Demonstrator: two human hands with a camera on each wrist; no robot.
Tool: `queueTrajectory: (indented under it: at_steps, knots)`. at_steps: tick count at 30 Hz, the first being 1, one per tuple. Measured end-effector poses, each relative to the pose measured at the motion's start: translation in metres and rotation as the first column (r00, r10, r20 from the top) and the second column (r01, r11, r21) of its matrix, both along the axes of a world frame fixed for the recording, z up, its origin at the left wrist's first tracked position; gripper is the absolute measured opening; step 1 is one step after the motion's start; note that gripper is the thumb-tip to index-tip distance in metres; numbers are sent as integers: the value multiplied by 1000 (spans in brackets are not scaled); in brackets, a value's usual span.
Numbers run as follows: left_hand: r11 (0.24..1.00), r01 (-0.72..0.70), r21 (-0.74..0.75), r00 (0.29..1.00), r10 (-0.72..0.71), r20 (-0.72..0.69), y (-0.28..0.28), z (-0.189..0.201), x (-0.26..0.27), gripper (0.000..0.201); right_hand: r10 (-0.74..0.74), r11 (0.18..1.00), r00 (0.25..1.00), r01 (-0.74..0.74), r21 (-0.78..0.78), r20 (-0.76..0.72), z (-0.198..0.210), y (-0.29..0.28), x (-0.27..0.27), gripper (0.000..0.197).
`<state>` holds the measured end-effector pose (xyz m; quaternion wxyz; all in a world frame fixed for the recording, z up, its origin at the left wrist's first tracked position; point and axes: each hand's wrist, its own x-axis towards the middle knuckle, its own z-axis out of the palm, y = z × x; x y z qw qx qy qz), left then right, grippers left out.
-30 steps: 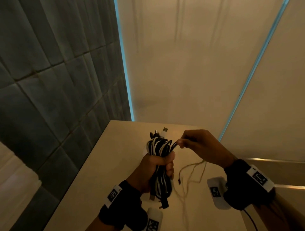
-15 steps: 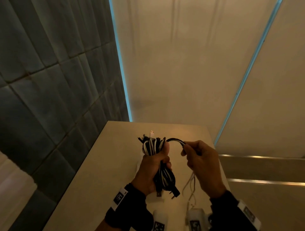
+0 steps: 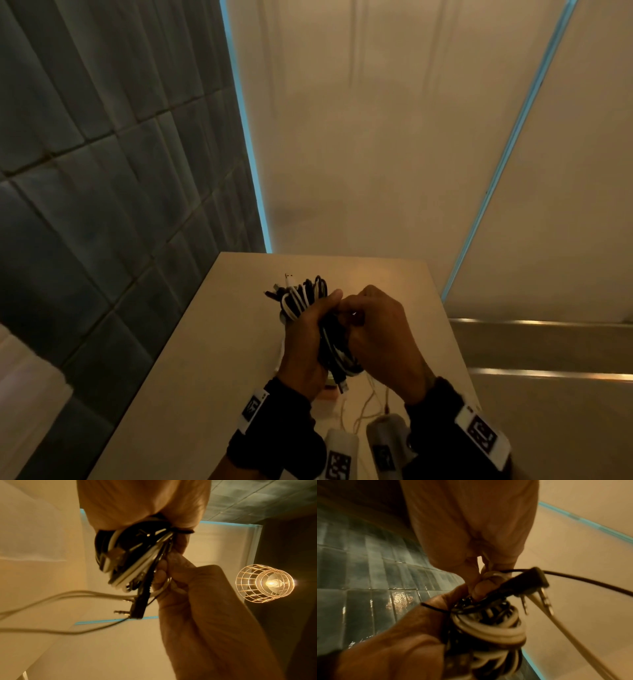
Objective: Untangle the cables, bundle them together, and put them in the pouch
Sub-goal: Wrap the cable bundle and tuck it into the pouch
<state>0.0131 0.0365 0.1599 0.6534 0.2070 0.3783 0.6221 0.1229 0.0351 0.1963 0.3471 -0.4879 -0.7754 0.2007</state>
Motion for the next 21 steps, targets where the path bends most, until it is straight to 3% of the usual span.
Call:
queueTrajectory:
  at_steps: [3, 4, 7, 9, 12, 14, 16, 18, 21]
  knots:
    - [997, -61, -54, 998, 61, -3, 8, -7, -8, 36, -70, 997, 997, 71, 30, -35, 9, -3, 4, 4]
    - [993, -88, -79, 996, 89, 6, 12, -10, -13, 37, -87, 996, 995, 87, 12, -51, 13, -6, 8, 9]
    - [977, -188, -98, 981, 192, 29, 20, -7, -30, 18, -63, 996, 998, 64, -62, 20, 22, -19, 22, 18]
    - [968, -236, -80, 970, 240, 44, 26, 2, -38, 14, 32, 994, 999, -32, -100, 5, 19, -28, 25, 27]
    - [965, -249, -80, 960, 257, 109, 31, 17, -42, 22, 176, 942, 960, -229, -246, -219, -6, -37, 17, 23]
    - [975, -207, -84, 958, 219, 188, 32, 24, -42, 26, 136, 839, 899, -329, -434, -417, -31, -36, 20, 22]
    - [990, -126, -71, 959, 139, 247, 29, 30, -43, 28, 104, 708, 866, -410, -575, -490, -57, -30, 32, 31]
    - [999, 2, -50, 967, 10, 256, 23, 32, -45, 27, 151, 639, 899, -406, -653, -412, -73, -18, 45, 42]
    - [973, 205, -106, 973, -191, 131, 11, 33, -42, 23, 221, 705, 964, -263, -659, -148, -74, 5, 61, 39]
